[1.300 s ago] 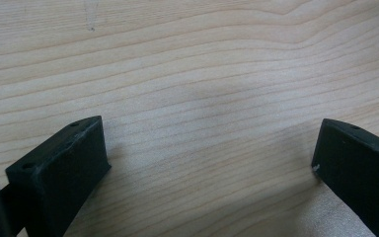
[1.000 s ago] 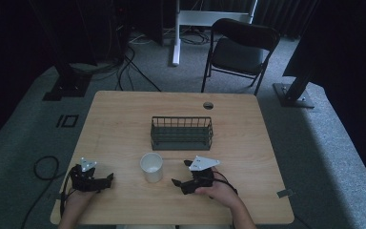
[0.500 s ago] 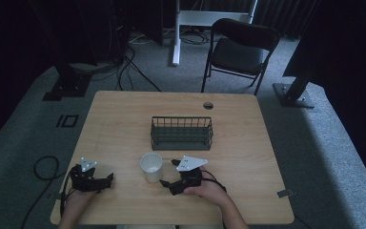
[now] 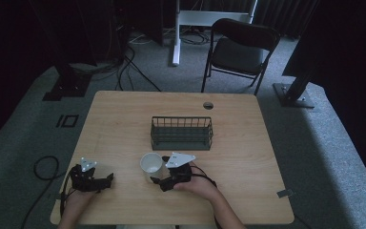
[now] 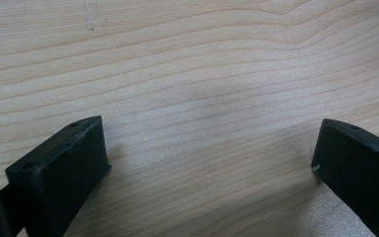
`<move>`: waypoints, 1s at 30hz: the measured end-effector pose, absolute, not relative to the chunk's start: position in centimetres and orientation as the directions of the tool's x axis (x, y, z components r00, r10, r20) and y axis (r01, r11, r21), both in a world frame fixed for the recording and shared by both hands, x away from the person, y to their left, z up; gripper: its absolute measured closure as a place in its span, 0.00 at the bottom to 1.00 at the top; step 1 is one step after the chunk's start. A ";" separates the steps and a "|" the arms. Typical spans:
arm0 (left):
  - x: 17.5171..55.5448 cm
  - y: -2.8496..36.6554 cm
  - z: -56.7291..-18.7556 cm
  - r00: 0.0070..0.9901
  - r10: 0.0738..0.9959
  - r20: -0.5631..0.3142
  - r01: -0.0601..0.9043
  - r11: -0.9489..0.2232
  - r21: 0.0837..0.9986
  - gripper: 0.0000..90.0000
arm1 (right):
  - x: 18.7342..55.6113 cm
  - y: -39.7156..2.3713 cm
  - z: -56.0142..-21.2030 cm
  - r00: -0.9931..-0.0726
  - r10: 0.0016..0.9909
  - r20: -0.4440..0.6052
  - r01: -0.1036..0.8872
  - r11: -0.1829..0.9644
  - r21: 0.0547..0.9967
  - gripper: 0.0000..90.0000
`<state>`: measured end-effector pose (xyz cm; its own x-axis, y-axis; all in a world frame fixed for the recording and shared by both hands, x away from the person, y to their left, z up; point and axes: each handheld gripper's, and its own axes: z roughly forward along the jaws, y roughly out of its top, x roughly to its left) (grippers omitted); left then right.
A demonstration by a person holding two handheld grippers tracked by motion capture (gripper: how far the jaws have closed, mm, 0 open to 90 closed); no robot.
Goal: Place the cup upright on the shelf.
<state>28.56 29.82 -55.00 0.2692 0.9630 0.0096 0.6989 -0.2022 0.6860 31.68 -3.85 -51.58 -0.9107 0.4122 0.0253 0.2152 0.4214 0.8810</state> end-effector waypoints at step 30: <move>28.6 29.8 -55.0 0.267 0.964 0.008 0.698 -0.199 0.687 0.01 | 32.3 -2.0 -49.8 -0.884 0.465 0.038 0.219 0.341 0.914 0.22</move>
<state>28.56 29.80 -55.01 0.2673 0.9636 0.0076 0.6983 -0.1992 0.6875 32.33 -1.99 -49.79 -0.8842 0.4655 0.0383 0.2190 0.3408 0.9143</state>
